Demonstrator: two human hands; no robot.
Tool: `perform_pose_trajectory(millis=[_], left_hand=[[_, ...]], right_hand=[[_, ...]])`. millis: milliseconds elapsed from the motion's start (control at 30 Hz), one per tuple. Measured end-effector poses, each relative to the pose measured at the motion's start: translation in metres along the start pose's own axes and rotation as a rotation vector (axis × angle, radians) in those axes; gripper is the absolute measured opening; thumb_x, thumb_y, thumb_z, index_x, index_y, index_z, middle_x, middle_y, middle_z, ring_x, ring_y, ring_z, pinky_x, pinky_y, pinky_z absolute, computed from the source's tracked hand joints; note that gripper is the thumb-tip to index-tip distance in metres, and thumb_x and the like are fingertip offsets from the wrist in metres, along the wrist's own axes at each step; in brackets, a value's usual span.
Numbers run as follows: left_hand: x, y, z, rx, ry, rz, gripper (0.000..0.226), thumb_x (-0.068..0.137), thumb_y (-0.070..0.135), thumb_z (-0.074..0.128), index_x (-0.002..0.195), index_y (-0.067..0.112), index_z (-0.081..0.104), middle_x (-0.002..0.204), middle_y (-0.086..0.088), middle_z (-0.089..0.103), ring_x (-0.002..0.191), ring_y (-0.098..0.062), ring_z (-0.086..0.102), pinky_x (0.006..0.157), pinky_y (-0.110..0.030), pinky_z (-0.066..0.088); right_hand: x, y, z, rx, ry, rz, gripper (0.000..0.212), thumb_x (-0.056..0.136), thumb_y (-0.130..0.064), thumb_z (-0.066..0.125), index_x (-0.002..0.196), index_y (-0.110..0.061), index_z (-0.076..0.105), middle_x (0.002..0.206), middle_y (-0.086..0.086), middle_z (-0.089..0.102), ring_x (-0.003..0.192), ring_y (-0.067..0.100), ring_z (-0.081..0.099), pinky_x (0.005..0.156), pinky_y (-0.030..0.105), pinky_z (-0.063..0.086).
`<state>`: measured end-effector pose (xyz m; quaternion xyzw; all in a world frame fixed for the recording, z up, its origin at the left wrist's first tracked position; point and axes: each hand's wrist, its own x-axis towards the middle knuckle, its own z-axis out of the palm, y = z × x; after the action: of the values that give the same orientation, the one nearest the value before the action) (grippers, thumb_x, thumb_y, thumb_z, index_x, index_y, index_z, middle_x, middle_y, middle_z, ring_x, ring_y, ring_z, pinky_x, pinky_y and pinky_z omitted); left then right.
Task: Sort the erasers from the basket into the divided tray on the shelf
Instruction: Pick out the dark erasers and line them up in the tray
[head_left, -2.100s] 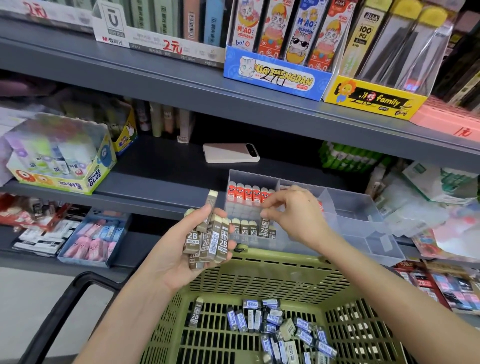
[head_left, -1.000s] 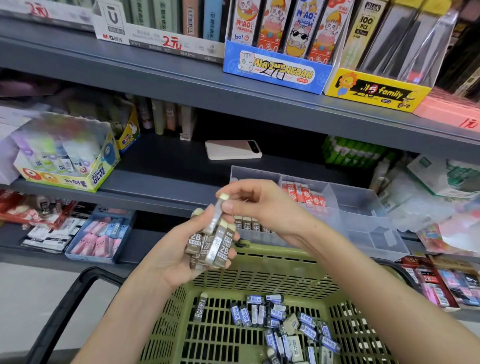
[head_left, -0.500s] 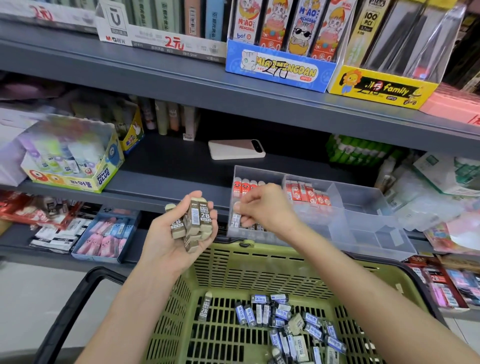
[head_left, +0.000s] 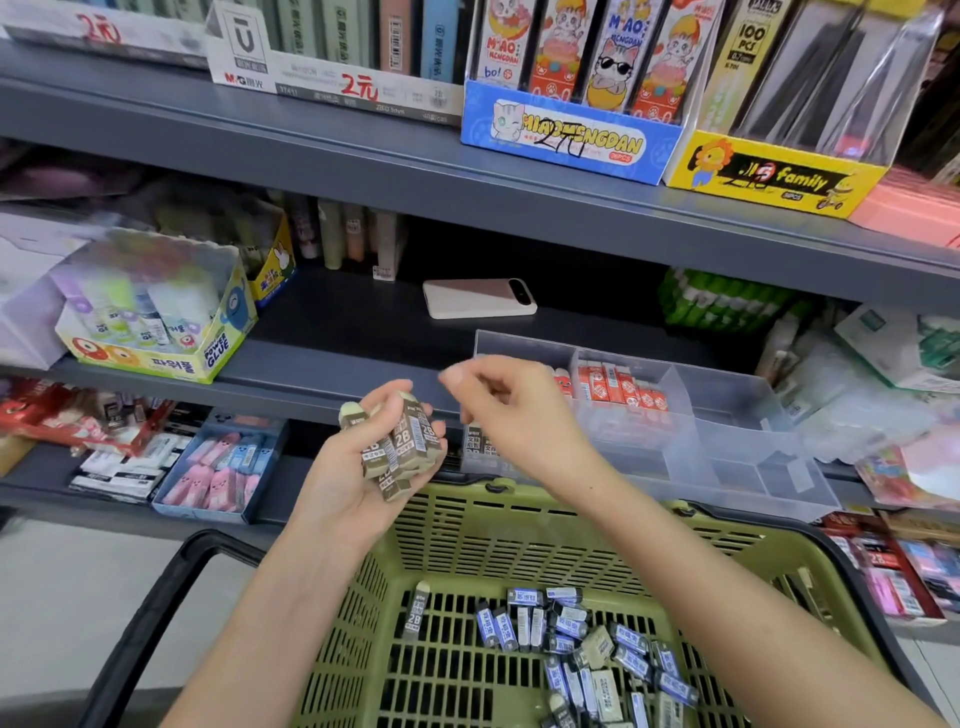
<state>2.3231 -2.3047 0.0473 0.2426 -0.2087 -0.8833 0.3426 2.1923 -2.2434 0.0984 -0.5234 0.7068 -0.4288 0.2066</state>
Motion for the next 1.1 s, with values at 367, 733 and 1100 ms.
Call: perform_pose_trajectory(millis=[367, 733, 1100], left_hand=[[0.001, -0.006, -0.001, 0.176, -0.014, 0.038, 0.042, 0.083, 0.046, 0.052, 0.105, 0.013, 0.066, 0.092, -0.007, 0.071, 0.081, -0.02, 0.07, 0.062, -0.032, 0.058], [0.004, -0.002, -0.008, -0.041, 0.027, -0.012, 0.018, 0.076, 0.014, 0.06, 0.078, 0.016, 0.078, 0.081, -0.011, 0.071, 0.073, -0.024, 0.07, 0.062, -0.035, 0.057], [-0.001, -0.002, -0.004, -0.057, -0.014, -0.008, 0.024, 0.076, 0.01, 0.057, 0.099, 0.012, 0.066, 0.08, -0.012, 0.068, 0.068, -0.022, 0.068, 0.06, -0.032, 0.057]], right_hand=[[-0.004, -0.022, 0.006, -0.276, -0.266, -0.057, 0.034, 0.074, -0.015, 0.067, 0.106, -0.025, 0.057, 0.084, -0.003, 0.059, 0.068, 0.005, 0.05, 0.059, 0.024, 0.04], [0.009, 0.015, -0.046, 0.216, -0.023, 0.398, 0.041, 0.076, 0.009, 0.067, 0.111, -0.005, 0.052, 0.066, 0.014, 0.062, 0.046, 0.015, 0.056, 0.047, 0.025, 0.048], [0.011, 0.044, -0.013, -0.169, -0.139, 0.406, 0.022, 0.072, 0.002, 0.072, 0.076, -0.019, 0.064, 0.087, 0.0, 0.06, 0.086, 0.019, 0.057, 0.077, 0.03, 0.051]])
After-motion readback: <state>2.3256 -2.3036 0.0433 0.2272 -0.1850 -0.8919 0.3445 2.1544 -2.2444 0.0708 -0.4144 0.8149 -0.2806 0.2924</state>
